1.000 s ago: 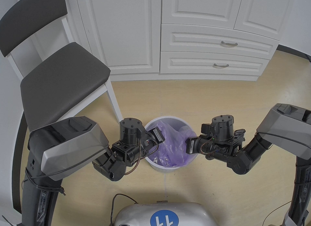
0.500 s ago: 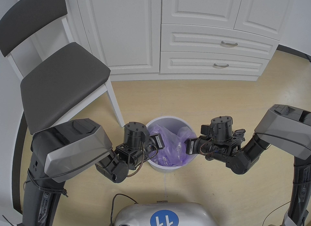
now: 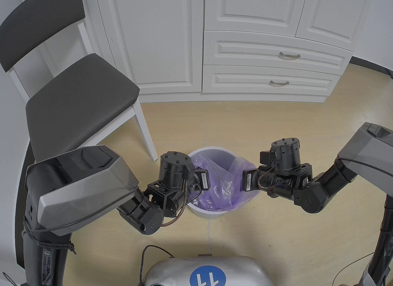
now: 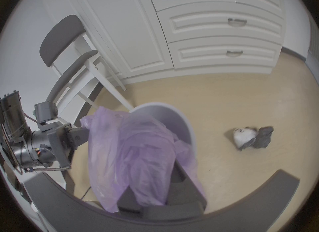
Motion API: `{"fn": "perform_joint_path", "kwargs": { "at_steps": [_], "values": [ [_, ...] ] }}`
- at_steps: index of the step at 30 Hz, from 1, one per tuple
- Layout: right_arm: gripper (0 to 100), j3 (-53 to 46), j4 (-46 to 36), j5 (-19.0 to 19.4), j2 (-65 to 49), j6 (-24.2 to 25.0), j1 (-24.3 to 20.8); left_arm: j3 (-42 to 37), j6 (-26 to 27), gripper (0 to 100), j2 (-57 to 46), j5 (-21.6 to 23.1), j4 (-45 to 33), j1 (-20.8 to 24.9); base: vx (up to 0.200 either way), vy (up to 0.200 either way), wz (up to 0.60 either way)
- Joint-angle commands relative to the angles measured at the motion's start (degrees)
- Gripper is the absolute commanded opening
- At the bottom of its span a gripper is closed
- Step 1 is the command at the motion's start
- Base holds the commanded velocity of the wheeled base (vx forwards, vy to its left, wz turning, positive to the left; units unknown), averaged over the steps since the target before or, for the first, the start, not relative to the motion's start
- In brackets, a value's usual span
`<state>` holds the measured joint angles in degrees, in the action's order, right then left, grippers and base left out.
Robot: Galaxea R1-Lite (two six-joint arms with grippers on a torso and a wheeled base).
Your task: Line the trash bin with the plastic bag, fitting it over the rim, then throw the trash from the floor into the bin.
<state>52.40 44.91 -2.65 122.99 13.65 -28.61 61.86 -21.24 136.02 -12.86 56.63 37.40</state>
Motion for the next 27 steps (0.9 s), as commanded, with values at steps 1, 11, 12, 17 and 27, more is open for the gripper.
{"fn": "perform_joint_path", "kwargs": {
  "at_steps": [1, 11, 12, 17, 27],
  "values": [
    [0, -0.7, -0.3, -2.2, -3.1, -2.9, 0.2, -1.3, 1.4, 0, -3.6, -0.6, -0.4, 0.1, 0.000, 0.000, 0.00],
    [0, -3.7, -1.3, -4.7, -7.4, -8.4, 0.5, -3.4, 5.0, 0, -6.3, -0.7, -1.7, -0.8, 0.000, 0.000, 0.00],
    [0, -3.7, -2.2, -5.3, -7.9, -8.9, 0.9, -3.4, 5.1, 0, -6.5, -0.7, -1.7, -0.9, 0.000, 0.000, 0.00],
    [0, -4.1, -3.7, -8.3, -10.3, -12.8, 3.9, -3.4, 5.2, 0, -6.8, -0.7, -1.7, -2.2, 0.000, 0.000, 0.00],
    [0, -6.1, -3.7, -8.4, -11.4, -17.9, 7.2, -3.7, 6.5, 0, -7.3, -0.7, -1.9, -4.4, 0.000, 0.000, 0.00]
  ]
}}
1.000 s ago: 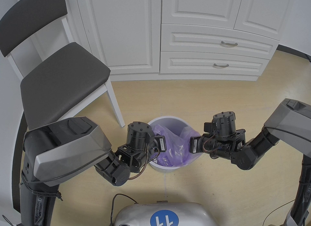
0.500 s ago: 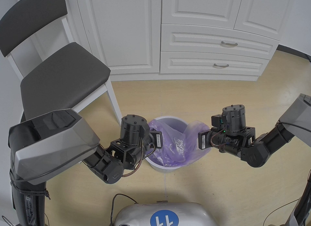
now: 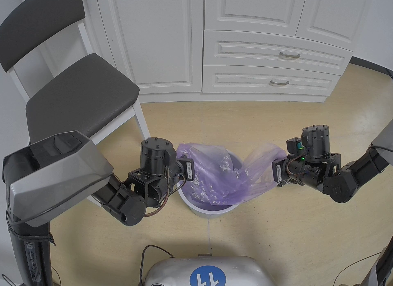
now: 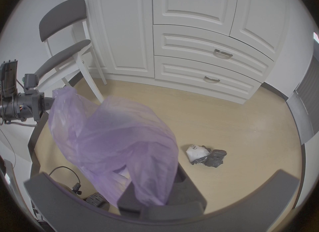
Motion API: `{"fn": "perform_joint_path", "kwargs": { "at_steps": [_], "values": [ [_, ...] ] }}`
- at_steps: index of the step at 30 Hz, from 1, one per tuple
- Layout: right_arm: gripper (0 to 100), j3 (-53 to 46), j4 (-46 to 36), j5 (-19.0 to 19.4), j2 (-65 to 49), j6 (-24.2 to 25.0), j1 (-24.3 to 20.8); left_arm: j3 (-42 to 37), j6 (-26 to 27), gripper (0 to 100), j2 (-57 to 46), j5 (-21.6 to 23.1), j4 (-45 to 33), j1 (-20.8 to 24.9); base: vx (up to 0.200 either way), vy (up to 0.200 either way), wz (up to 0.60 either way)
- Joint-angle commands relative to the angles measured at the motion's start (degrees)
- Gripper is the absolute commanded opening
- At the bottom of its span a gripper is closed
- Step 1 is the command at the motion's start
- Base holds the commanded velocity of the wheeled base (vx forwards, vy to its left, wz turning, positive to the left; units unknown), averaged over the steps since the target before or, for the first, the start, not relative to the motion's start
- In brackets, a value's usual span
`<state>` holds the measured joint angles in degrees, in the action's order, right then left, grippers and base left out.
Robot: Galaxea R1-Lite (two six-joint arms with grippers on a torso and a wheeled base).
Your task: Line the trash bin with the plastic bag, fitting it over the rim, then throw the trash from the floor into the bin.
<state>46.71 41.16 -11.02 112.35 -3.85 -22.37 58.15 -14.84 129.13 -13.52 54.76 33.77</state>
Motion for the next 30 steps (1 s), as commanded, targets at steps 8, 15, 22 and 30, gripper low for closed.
{"fn": "perform_joint_path", "kwargs": {
  "at_steps": [8, 15, 22, 30],
  "values": [
    [0, -1.4, 0.1, -0.1, -0.8, -2.8, 1.9, -0.8, 3.1, 0, -0.5, 0.0, -0.7, -2.0, 0.000, 0.000, 0.00],
    [0, -1.5, 0.1, -1.1, -0.8, -4.9, 4.3, -1.1, 3.4, 0, -0.6, 0.2, -0.8, -2.8, 0.000, 0.000, 0.00],
    [0, -1.5, 0.0, -1.2, -0.4, -6.4, 5.5, -0.8, 3.5, 0, -1.1, 0.2, -3.0, -4.3, 0.000, 0.000, 0.00],
    [0, -1.5, -2.4, -1.1, -0.6, -7.7, 6.2, -0.5, 3.5, 0, -1.3, 0.8, -3.6, -5.9, 0.000, 0.000, 0.00]
  ]
}}
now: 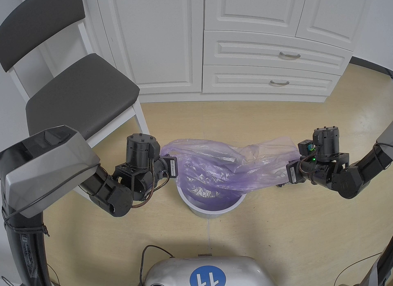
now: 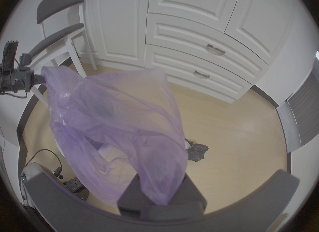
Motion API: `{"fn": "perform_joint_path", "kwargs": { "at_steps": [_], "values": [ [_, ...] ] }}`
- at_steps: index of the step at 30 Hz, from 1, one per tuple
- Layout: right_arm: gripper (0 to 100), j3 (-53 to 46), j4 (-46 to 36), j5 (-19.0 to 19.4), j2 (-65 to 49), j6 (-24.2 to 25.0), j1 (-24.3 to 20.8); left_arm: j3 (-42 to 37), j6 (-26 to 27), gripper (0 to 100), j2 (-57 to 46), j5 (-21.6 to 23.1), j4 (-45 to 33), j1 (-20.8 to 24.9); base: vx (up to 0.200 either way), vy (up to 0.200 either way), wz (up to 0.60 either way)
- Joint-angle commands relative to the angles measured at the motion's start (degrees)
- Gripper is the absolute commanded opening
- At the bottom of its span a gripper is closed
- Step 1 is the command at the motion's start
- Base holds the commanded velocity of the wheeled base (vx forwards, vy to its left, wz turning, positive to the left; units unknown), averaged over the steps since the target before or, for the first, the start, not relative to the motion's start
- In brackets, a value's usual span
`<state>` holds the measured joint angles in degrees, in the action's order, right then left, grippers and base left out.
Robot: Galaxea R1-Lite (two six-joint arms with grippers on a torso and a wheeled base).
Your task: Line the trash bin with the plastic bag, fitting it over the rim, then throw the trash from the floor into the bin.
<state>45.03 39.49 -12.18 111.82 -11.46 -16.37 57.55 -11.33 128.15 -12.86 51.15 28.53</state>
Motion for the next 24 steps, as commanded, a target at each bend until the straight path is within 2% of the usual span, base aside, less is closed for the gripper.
{"fn": "perform_joint_path", "kwargs": {
  "at_steps": [1, 12, 18, 20, 24],
  "values": [
    [0, 0.2, -1.0, 0.0, -0.1, -0.1, 0.5, 0.0, 0.0, 0, -0.5, 0.1, 0.0, -0.8, 0.000, 0.000, 0.00],
    [0, -0.6, -1.2, 0.0, 1.0, -2.3, 1.0, -0.4, 0.3, 0, -1.1, 0.5, -2.6, -2.5, 0.000, 0.000, 0.00],
    [0, -0.6, -4.4, 0.1, 1.1, -3.7, 1.0, -1.8, 0.3, 0, -1.8, 3.7, -3.3, -3.4, 0.000, 0.000, 0.00],
    [0, 0.4, -6.9, 0.8, 1.6, -3.2, 0.4, -2.4, -0.5, 0, -1.8, 7.0, -2.5, -3.3, 0.000, 0.000, 0.00],
    [0, 1.1, -6.9, 0.8, 3.9, -1.8, -1.0, -1.5, -4.1, 0, 0.4, 8.2, -2.5, -2.1, 0.000, 0.000, 0.00]
  ]
}}
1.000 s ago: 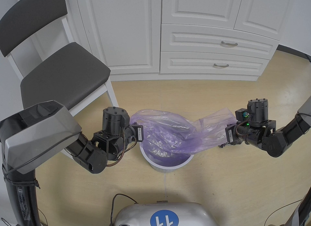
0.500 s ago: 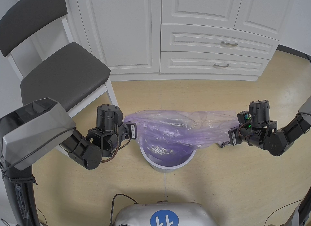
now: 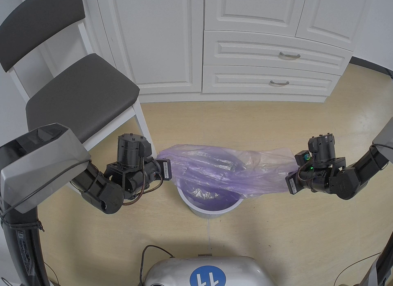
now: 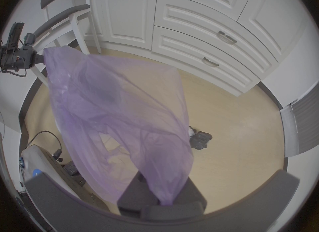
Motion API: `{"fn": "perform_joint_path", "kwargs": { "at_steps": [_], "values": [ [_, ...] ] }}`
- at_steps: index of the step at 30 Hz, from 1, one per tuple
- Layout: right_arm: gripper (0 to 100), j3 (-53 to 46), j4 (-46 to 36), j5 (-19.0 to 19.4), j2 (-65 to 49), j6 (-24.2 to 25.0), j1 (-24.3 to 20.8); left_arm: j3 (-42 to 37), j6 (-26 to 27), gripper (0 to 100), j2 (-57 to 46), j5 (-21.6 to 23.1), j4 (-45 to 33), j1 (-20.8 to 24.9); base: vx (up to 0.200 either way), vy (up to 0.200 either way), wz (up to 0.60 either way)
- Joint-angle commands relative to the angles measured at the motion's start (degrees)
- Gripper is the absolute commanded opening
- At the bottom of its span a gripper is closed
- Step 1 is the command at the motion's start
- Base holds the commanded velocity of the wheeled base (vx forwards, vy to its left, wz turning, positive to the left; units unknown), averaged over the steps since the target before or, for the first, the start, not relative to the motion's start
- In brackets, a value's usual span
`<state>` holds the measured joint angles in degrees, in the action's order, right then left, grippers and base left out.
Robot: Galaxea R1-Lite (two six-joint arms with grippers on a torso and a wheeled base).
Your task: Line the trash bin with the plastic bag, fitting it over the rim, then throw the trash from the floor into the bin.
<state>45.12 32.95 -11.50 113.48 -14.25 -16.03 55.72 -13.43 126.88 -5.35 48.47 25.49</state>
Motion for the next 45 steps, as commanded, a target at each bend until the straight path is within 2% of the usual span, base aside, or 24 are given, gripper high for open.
{"fn": "perform_joint_path", "kwargs": {
  "at_steps": [1, 5, 8, 11, 14, 19, 22, 25, 27, 33, 37, 39, 45],
  "values": [
    [0, 1.2, -0.5, 0.2, 2.6, 1.2, -1.4, 0.7, -2.8, 0, 2.2, 0.8, 0.1, 1.3, 0.000, 0.000, 0.00],
    [0, 2.4, -0.8, 0.2, 4.5, 1.3, -0.8, 3.2, -6.1, 0, 5.4, 0.8, -0.5, 3.1, 0.000, 0.000, 0.00],
    [0, 3.3, -0.3, 0.2, 6.4, 1.8, -0.7, 4.3, -6.5, 0, 7.5, 0.6, -0.3, 3.4, 0.000, 0.000, 0.00],
    [0, 6.0, -0.4, 0.2, 8.9, 5.9, -1.3, 5.6, -6.6, 0, 9.7, 0.4, -0.7, 3.4, 0.000, 0.000, 0.00],
    [0, 8.1, -0.6, 0.2, 10.0, 9.2, -1.5, 6.6, -6.5, 0, 10.7, 0.2, -0.8, 2.6, 0.000, 0.000, 0.00],
    [0, 7.5, -1.4, 0.4, 8.3, 9.9, -1.7, 5.0, -5.5, 0, 8.2, 0.4, -3.0, -0.2, 0.000, 0.000, 0.00],
    [0, 4.3, -5.1, 0.5, 4.7, 7.0, -2.0, 0.9, -2.7, 0, 1.4, 3.5, -7.8, -2.0, 0.000, 0.000, 0.00],
    [0, 2.4, -13.1, 1.2, 0.6, 0.5, -2.2, -2.8, 1.6, 0, -3.7, 11.1, -15.2, -3.7, 0.000, 0.000, 0.00],
    [0, 1.8, -16.9, 1.7, -0.5, -1.7, -2.6, -3.7, 4.2, 0, -4.0, 13.9, -18.6, -4.4, 0.000, 0.000, 0.00],
    [0, 0.1, -20.2, 1.7, -0.7, -6.1, -3.1, -4.0, 9.4, 0, -1.4, 14.8, -22.0, -5.2, 0.000, 0.000, 0.00],
    [0, -1.6, -20.4, 1.7, -0.6, -10.3, -3.1, -4.6, 11.0, 0, -0.8, 14.9, -22.3, -5.3, 0.000, 0.000, 0.00],
    [0, -3.0, -20.3, 1.7, -0.6, -13.6, -3.4, -5.5, 13.5, 0, -0.8, 15.1, -22.3, -6.2, 0.000, 0.000, 0.00],
    [0, -3.5, -19.8, 1.7, 1.9, -14.0, -6.0, -7.1, 17.7, 0, 0.0, 15.2, -22.1, -6.5, 0.000, 0.000, 0.00]
  ]
}}
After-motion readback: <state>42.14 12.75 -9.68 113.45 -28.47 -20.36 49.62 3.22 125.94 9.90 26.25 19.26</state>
